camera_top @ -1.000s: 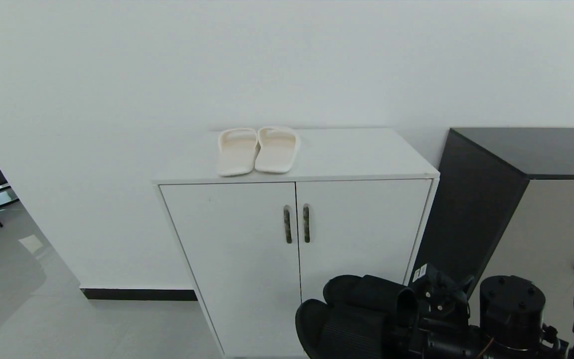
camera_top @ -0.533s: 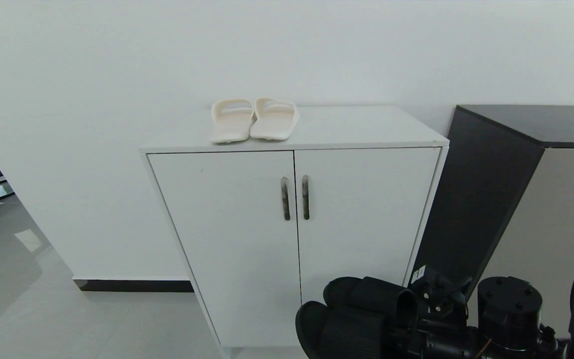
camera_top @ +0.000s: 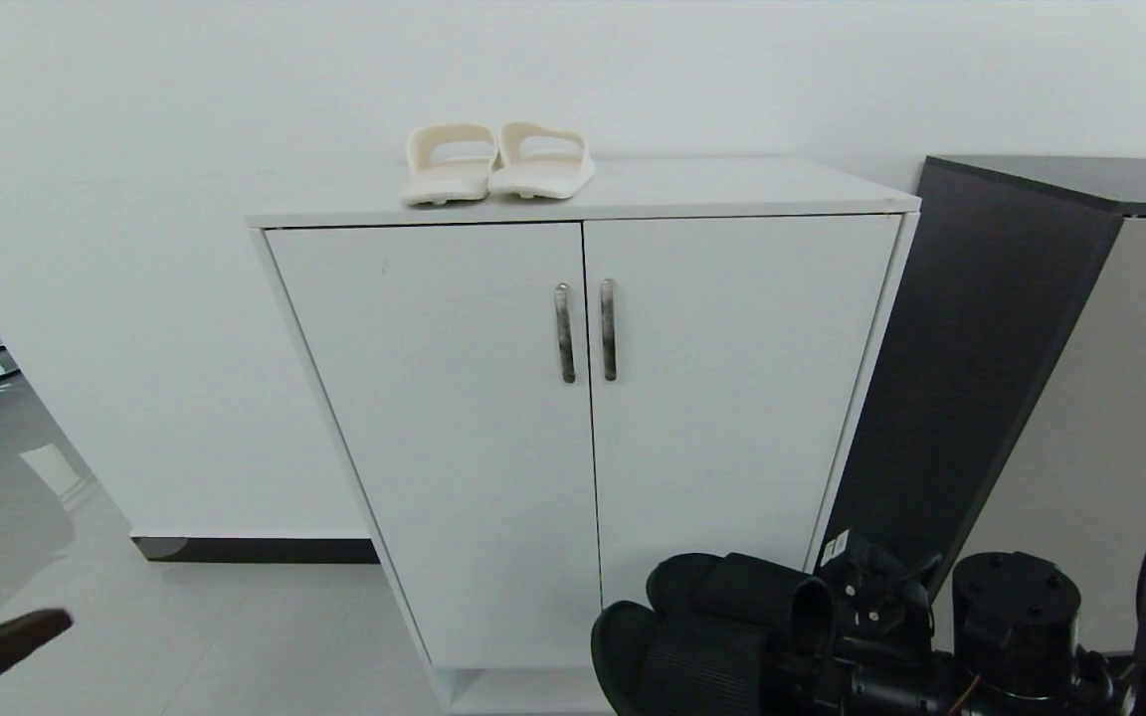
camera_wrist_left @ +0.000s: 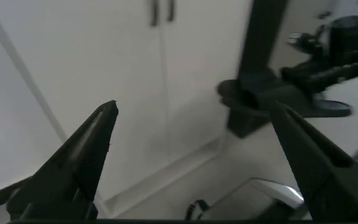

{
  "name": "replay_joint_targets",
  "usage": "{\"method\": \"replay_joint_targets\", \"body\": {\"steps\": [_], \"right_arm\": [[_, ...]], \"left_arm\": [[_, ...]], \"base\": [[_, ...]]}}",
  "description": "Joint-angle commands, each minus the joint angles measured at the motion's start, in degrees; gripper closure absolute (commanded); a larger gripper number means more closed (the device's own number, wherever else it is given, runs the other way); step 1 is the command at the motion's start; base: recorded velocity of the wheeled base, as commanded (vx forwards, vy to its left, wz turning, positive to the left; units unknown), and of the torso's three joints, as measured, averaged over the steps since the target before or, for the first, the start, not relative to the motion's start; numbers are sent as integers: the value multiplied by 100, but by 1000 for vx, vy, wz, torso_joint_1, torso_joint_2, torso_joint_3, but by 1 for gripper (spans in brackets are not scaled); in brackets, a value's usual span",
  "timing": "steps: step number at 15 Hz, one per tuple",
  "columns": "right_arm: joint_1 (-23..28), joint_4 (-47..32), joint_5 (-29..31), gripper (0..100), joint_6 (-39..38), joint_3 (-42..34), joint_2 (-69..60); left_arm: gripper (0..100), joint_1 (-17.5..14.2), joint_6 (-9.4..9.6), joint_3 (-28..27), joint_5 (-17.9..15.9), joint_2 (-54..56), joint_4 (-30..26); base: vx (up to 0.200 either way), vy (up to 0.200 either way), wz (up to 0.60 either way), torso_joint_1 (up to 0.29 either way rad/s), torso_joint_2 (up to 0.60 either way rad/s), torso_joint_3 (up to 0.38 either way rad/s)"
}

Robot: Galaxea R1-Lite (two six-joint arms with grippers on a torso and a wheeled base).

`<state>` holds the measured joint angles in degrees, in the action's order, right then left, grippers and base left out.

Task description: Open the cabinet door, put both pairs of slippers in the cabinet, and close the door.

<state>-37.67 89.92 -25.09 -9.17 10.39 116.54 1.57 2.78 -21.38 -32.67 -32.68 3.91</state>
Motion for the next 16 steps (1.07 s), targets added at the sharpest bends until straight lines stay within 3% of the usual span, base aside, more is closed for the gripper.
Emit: {"method": "replay_joint_targets", "body": {"steps": [1, 2, 3, 4, 5, 6, 8, 10, 12, 14, 16], "right_arm": [[-4, 8, 22, 100, 29, -2, 18], [-4, 8, 22, 100, 135, -19, 62], [-12, 8, 48, 100, 249, -45, 114], [-12, 8, 48, 100, 258, -45, 114], [-12, 8, 39, 100, 266, -45, 132], [-4, 8, 30, 100, 258, -45, 106], [-12, 8, 48, 100, 152, 25, 9], [-21, 8, 145, 100, -305, 262, -184], [-21, 8, 215, 100, -613, 350, -246], [-21, 8, 224, 100, -613, 350, -211], [-21, 8, 232, 100, -613, 350, -193]], "left_arm": [[0, 748, -102, -1105, -855, -2752, 1085], [0, 1214, -401, -1263, -846, -3077, 1560], [0, 1776, -876, -1474, -846, -3306, 1955], [0, 1820, -920, -1492, -846, -3315, 1982], [0, 2576, -1684, -1984, -846, -3701, 2316], [0, 2831, -1816, -2274, -846, -3921, 2325], [0, 3183, -1913, -2669, -846, -4492, 2325], [0, 3244, -1913, -2986, -785, -5029, 2342], [0, 3253, -1922, -3293, -539, -5450, 2342], [0, 3253, -1913, -3601, -29, -5872, 2377], [0, 3253, -1913, -3671, 270, -6066, 2588]], "base": [[0, 0, 0, -46, 149, 110], [0, 0, 0, -22, 95, 71], [0, 0, 0, -7, 56, 41], [0, 0, 0, 0, 0, 0], [0, 0, 0, 0, 0, 0], [0, 0, 0, 0, 0, 0], [0, 0, 0, 0, 0, 0], [0, 0, 0, 0, 0, 0], [0, 0, 0, 0, 0, 0], [0, 0, 0, 0, 0, 0], [0, 0, 0, 0, 0, 0]]}}
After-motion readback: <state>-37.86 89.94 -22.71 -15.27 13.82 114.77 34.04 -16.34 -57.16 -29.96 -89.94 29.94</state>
